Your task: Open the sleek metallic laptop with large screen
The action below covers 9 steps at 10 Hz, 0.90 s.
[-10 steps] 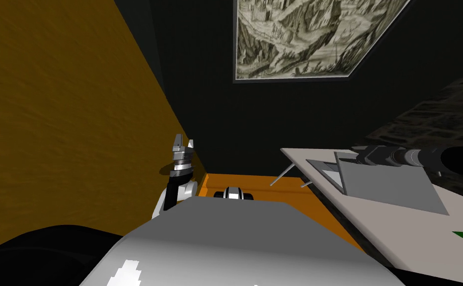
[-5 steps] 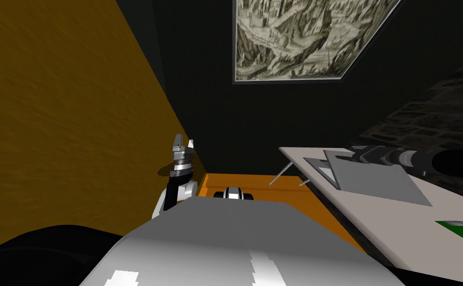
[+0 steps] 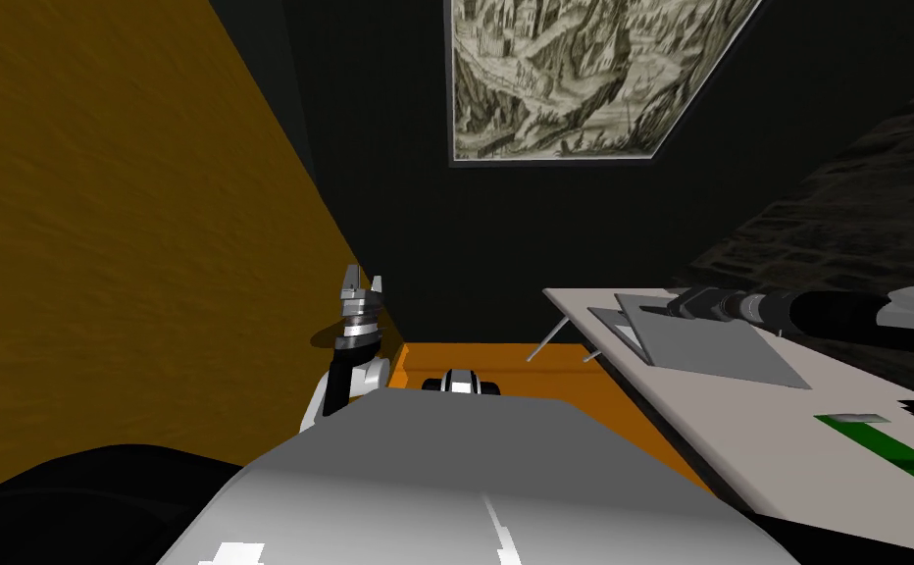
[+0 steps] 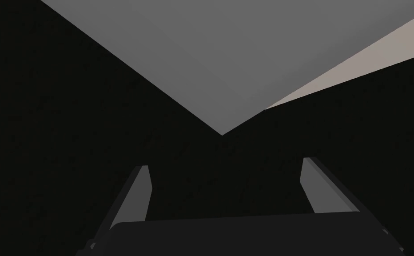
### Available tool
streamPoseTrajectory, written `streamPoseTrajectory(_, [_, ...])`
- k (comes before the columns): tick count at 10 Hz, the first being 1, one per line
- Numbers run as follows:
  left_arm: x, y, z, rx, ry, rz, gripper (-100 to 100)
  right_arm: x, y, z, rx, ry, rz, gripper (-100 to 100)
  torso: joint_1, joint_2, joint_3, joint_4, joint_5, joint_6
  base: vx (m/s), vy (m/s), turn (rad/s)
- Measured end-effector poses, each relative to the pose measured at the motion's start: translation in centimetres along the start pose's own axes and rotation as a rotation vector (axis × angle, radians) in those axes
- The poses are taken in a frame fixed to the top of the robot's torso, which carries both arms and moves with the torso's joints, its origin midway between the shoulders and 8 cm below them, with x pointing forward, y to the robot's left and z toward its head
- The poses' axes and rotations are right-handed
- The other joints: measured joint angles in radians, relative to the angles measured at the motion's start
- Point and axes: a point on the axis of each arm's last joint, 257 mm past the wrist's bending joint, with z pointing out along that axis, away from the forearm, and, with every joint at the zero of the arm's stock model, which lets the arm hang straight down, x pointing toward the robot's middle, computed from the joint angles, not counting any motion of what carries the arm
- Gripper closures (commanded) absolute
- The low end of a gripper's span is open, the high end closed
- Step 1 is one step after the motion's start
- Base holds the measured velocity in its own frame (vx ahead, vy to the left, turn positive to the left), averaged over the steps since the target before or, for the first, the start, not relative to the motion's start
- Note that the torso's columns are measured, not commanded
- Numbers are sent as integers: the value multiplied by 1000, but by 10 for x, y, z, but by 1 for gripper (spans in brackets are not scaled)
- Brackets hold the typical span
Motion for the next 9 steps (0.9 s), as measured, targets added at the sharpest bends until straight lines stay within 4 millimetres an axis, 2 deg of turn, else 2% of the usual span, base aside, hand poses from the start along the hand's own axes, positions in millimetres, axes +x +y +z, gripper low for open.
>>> streamPoseTrajectory(1, [0,0,0,0,0,0,0,0,4,2,-9,8,3,-100,2,0,0,0,1,0,-15,-42,-77])
streamPoseTrajectory(3, [0,0,0,0,0,0,0,-17,15,15,-28,-10,9,-100,0,0,0,0,0,0,-14,-32,-24])
streamPoseTrajectory(4, [0,0,0,0,0,0,0,-15,18,17,-34,2,8,-100,1,0,0,0,0,0,-12,-47,-95])
streamPoseTrajectory(6, [0,0,0,0,0,0,0,-30,29,30,-51,-21,11,-100,-1,0,0,0,0,0,-8,-35,-13])
streamPoseTrajectory(8, [0,0,0,0,0,0,0,-28,31,31,-57,6,6,-100,2,0,0,0,1,0,-6,-19,-51])
streamPoseTrajectory(9, [0,0,0,0,0,0,0,-41,37,37,-64,-13,1,-100,0,0,0,0,0,0,-15,-47,-44])
